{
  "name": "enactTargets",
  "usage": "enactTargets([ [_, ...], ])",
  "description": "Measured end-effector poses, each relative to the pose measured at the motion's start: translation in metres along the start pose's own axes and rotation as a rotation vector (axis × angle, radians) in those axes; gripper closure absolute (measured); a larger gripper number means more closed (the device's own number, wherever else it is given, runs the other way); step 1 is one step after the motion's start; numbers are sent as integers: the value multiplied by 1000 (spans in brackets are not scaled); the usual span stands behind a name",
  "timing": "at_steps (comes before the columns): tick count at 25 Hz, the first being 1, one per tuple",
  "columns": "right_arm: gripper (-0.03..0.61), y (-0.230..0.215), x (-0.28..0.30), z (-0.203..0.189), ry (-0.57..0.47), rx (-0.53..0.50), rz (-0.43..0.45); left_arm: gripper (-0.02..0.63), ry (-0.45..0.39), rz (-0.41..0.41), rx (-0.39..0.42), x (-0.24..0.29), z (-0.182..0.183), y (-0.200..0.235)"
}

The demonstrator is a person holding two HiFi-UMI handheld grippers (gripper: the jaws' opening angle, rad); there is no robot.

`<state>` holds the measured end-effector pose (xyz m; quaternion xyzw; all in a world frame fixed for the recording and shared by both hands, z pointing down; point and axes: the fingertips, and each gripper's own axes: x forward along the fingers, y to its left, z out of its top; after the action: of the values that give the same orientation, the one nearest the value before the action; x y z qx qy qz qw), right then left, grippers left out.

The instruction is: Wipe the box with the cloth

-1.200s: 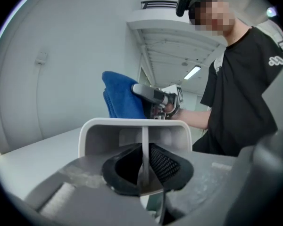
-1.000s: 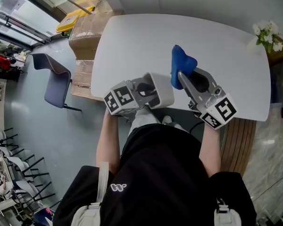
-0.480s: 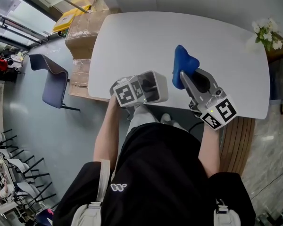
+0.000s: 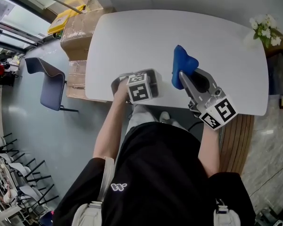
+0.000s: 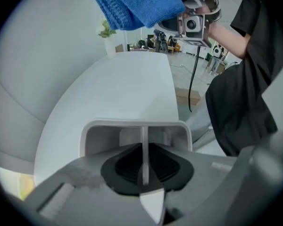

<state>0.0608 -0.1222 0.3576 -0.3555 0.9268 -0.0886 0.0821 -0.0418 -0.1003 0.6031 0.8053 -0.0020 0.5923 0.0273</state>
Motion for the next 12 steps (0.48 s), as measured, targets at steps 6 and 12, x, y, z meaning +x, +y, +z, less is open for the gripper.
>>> enactTargets([
  [6, 525, -4, -1, -1, 6, 0, -14, 562, 35, 2, 30, 14, 7, 5],
  [12, 525, -10, -5, -2, 15, -1, -41, 561, 69, -7, 44, 25, 9, 4],
])
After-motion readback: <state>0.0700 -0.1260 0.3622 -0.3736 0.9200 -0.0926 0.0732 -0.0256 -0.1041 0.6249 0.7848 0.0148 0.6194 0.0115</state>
